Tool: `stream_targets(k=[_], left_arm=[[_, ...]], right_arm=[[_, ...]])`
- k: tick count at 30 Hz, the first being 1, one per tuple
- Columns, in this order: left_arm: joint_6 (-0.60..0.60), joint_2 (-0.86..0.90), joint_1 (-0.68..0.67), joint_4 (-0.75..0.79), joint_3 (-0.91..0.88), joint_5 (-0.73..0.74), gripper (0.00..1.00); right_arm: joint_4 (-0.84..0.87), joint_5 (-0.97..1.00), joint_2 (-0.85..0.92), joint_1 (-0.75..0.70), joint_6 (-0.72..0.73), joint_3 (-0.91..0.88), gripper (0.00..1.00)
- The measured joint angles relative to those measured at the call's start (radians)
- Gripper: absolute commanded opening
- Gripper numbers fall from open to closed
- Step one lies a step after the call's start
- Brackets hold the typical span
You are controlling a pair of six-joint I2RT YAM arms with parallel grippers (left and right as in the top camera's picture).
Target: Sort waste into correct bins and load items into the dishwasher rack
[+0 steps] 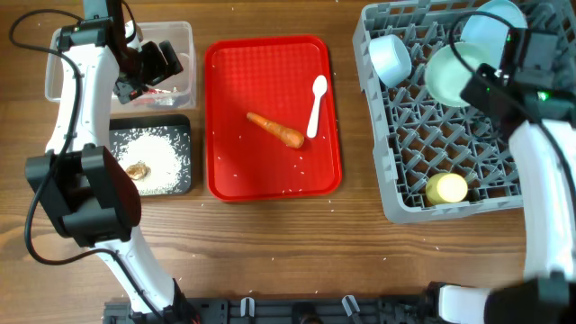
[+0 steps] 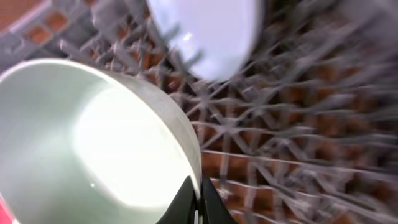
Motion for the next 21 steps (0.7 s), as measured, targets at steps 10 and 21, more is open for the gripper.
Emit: stream_targets(k=[10, 21], left_arm=[[0.0, 0.0, 0.0, 0.004, 0.0, 0.0, 1.0], [0.0, 0.0, 0.0, 0.005, 0.0, 0.0, 1.0]], right_arm=[[-0.073, 0.673, 0.111, 0.357, -0.007, -0.031, 0.04], [0.063, 0.913, 0.296, 0.476, -0.191, -0.031, 0.04]])
